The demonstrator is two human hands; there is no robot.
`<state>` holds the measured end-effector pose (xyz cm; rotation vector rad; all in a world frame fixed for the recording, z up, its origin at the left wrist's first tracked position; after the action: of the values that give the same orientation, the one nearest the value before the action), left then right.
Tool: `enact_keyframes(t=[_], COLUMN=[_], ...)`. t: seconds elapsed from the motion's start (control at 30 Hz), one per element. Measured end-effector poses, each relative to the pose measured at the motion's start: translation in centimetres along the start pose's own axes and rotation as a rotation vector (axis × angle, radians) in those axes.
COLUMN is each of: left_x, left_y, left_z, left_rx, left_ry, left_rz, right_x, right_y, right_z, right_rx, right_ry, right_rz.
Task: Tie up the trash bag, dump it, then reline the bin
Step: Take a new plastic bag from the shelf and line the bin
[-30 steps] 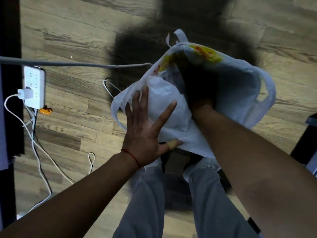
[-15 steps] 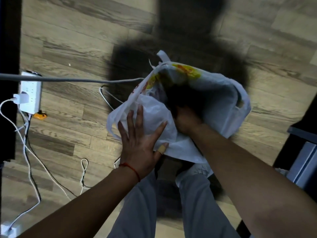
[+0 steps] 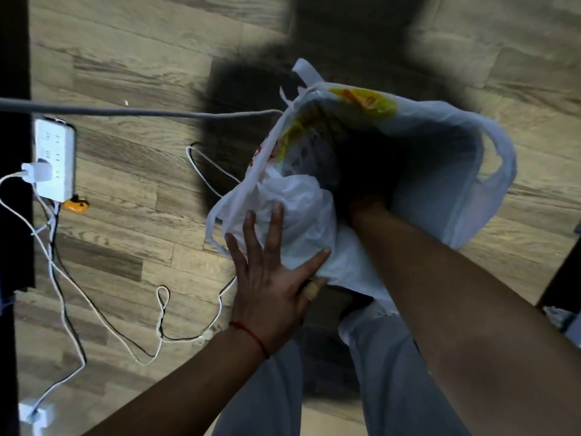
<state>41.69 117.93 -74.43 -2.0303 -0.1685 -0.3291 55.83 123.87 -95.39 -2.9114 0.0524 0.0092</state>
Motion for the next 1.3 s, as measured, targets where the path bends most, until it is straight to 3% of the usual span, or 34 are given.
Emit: enact_keyframes(t=[0.2,0.33,0.47,0.63,0.83,1.1,1.2,1.3], left_x=[1.2,0.9,0.7,-0.6,-1.9,-2.3,-2.1,-1.6], left_y=[-0.9,-0.9,-2.3,-2.3,-0.8,-0.4,-1.0,-1.4], left_z=[0.5,0.0,1.1,3.9,3.0,3.0,2.9,3.2], left_rx=[0.034,0.018,0.08,0.125,0.155,0.088,0.046,0.026], left_ry=[0.117,0.068,-0.002,-0.074,-0.106,-0.113,-0.145,-0.148], left_rz=[0.047,0.041,0.002,0.017,-0.018,-0.015,0.007,0.023], right_x=[0.2,0.1,-1.7,-0.4,-0.2,0.0,0.3,-0.8], right_y=[-1.8,-4.2,-3.5,0.4,1.4,0.4,-0.1,-0.7], right_z=[-2.3,-5.3,-5.7,-2.3,-0.3,-1.3,-3.7,-6.6], right_rx=[0.07,0.434,0.398,0.122,0.001,0.031,0.167,0.344], right_ry=[-0.065,-0.181,-0.268,-0.112,-0.041,-0.015,-0.027,-0.118], right_rz=[0.09,-0.009,-0.058,0.042,-0.079,0.014,0.11,-0.012])
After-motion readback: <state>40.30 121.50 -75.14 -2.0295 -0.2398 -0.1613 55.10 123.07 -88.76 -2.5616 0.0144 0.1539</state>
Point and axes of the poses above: each hand's wrist, its own z-axis towards the middle knuckle, its own y-axis out of the palm, x = y × z, the point moved 9 cm from there along z, towards the middle knuckle, and after that the axes turned 2 degrees about -x, right-handed, at the moved point
